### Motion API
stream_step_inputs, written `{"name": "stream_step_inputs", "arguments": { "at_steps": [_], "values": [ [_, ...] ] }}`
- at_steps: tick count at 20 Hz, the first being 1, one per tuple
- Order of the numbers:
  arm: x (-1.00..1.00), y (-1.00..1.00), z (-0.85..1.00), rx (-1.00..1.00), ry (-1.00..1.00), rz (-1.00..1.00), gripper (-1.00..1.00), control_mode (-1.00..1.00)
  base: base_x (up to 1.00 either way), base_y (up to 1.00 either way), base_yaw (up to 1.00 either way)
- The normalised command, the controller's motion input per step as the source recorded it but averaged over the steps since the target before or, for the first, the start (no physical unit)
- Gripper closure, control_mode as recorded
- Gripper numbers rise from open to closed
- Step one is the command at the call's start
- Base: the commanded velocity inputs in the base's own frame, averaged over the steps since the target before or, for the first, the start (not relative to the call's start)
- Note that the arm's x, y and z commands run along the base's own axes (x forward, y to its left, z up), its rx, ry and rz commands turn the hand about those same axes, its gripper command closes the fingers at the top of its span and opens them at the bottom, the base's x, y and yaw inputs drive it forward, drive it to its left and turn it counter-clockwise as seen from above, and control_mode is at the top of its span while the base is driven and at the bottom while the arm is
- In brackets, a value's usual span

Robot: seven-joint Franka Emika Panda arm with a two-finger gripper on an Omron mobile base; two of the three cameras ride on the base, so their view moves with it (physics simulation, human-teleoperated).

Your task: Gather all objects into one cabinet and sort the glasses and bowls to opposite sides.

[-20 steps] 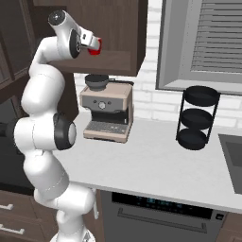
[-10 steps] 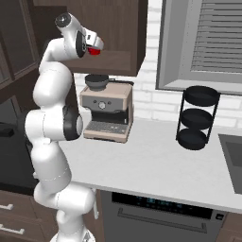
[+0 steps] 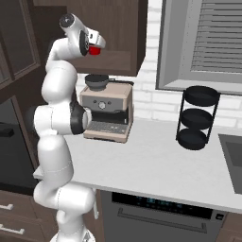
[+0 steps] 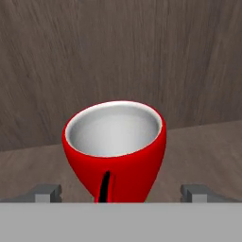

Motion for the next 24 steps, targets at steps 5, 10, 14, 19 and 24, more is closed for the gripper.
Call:
{"name": "stream_step_inputs", "arguments": {
  "at_steps": [5,10,14,19,24],
  "values": [
    [0.17,0.02,0.0,-0.01,0.0,0.0,-1.0,-1.0,0.0,0.0,0.0],
    [0.0,0.0,0.0,0.0,0.0,0.0,-1.0,-1.0,0.0,0.0,0.0],
    [0.0,0.0,0.0,0.01,0.0,0.0,-1.0,-1.0,0.0,0.0,0.0],
    [0.0,0.1,-0.2,0.11,0.0,0.0,1.0,-1.0,0.0,0.0,0.0],
    [0.0,0.0,-0.01,0.03,0.01,0.0,1.0,-1.0,0.0,0.0,0.0]
  ]
}}
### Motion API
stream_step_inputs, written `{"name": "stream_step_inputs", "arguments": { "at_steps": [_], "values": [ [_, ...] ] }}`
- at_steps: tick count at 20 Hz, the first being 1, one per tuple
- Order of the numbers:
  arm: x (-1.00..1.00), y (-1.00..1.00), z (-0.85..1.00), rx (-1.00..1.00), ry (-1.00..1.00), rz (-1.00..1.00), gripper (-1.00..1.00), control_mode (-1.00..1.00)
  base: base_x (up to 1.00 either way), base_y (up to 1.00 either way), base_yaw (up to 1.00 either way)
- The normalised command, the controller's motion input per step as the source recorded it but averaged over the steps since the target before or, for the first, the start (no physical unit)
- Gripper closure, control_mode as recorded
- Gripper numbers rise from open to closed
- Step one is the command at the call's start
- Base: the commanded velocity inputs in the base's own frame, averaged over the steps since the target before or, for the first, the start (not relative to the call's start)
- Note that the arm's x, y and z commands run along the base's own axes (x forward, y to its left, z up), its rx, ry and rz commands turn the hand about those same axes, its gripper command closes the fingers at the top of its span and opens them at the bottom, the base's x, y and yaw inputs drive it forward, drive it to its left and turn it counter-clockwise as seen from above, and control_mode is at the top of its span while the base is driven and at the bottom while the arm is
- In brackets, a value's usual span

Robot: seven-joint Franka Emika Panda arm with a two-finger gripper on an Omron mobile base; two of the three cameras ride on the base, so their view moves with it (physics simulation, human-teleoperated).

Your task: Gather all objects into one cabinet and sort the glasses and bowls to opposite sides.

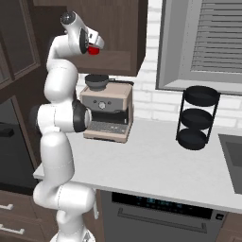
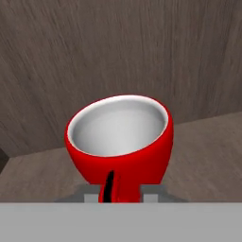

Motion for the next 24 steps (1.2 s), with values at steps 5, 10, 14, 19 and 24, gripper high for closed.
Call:
{"name": "stream_step_inputs", "arguments": {
  "at_steps": [5,10,14,19,24],
  "values": [
    [0.0,0.0,0.0,0.0,0.0,0.0,1.0,-1.0,0.0,0.0,0.0],
    [-0.31,-0.01,0.0,0.0,0.0,0.0,1.0,-1.0,0.0,0.0,0.0],
    [-0.97,-0.26,0.0,0.0,-0.05,0.0,1.0,-1.0,0.0,0.0,0.0],
    [-1.0,-0.45,-0.31,0.0,-0.05,0.0,1.0,-1.0,0.0,0.0,0.0],
    [-1.0,-0.52,-0.34,0.0,-0.12,0.0,1.0,-1.0,0.0,0.0,0.0]
  ]
}}
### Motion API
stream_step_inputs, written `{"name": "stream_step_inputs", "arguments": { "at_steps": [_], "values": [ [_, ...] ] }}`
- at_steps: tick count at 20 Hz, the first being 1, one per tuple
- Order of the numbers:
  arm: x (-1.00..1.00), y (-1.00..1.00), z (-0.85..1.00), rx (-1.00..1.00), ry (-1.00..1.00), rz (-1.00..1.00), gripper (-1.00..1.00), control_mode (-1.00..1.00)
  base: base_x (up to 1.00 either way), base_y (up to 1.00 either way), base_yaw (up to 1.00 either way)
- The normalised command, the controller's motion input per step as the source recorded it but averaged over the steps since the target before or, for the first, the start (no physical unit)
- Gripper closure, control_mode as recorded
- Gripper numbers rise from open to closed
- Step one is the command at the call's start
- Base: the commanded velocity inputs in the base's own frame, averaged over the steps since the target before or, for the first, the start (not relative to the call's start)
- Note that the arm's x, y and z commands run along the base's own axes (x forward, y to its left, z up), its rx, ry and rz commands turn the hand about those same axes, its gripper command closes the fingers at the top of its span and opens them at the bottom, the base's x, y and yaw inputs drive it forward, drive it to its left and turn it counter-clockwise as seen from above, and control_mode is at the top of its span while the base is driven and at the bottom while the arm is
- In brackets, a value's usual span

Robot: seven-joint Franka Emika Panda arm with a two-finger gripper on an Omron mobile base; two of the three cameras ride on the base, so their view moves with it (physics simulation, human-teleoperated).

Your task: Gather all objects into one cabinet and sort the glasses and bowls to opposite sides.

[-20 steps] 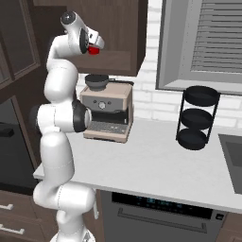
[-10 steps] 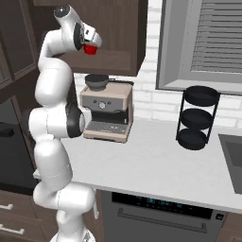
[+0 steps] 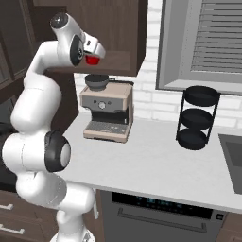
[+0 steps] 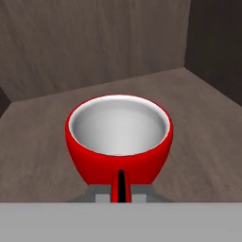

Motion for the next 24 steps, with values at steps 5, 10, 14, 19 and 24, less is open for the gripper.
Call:
{"name": "stream_step_inputs", "arguments": {
  "at_steps": [5,10,14,19,24],
  "values": [
    [-1.0,-0.33,0.2,0.0,-0.19,0.0,1.0,-1.0,0.0,0.0,0.0],
    [-1.0,-0.09,0.37,-0.02,-0.11,0.0,1.0,-1.0,0.0,0.0,0.0],
    [-1.0,-0.03,0.35,-0.02,-0.05,0.01,1.0,-1.0,0.0,0.0,0.0],
    [-1.0,-0.11,0.16,0.0,0.0,0.0,1.0,-1.0,0.0,0.0,0.0],
    [-1.0,-0.16,0.0,0.0,0.03,0.0,1.0,-1.0,0.0,0.0,0.0]
  ]
}}
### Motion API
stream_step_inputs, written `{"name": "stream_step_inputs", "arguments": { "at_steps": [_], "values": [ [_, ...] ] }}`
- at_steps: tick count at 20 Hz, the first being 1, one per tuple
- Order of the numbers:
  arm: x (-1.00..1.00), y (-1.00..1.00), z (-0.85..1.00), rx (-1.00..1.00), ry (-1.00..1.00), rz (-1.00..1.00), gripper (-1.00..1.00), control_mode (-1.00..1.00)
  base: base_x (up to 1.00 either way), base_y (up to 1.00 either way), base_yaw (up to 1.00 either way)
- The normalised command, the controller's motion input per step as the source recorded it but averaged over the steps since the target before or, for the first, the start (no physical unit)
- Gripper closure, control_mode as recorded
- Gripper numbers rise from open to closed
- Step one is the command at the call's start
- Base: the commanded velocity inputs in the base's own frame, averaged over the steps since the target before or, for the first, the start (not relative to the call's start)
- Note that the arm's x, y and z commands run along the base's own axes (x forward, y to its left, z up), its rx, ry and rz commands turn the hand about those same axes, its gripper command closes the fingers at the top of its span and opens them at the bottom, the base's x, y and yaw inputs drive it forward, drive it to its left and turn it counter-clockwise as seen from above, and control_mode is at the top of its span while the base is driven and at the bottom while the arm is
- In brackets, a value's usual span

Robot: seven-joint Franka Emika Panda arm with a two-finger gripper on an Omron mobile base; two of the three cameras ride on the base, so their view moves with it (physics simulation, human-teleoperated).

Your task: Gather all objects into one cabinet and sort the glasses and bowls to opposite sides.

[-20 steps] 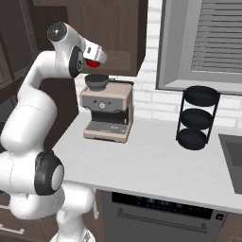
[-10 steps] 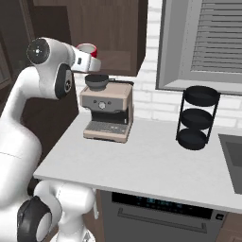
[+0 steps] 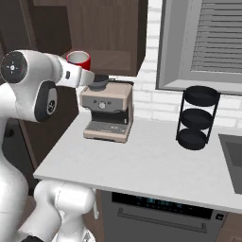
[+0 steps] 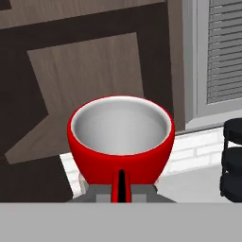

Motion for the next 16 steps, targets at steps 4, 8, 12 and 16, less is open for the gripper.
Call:
{"name": "stream_step_inputs", "arguments": {
  "at_steps": [4,8,12,16],
  "values": [
    [-1.0,-0.14,-0.02,0.0,0.12,0.0,1.0,-1.0,0.0,0.0,0.0],
    [-1.0,-0.05,-0.08,0.0,0.14,0.0,1.0,-1.0,0.0,0.0,0.0],
    [-1.0,-0.01,-0.12,-0.01,0.14,0.0,1.0,-1.0,0.0,0.0,0.0],
    [-0.77,0.0,-0.07,0.0,0.01,-0.06,1.0,-1.0,0.0,0.0,0.0]
  ]
}}
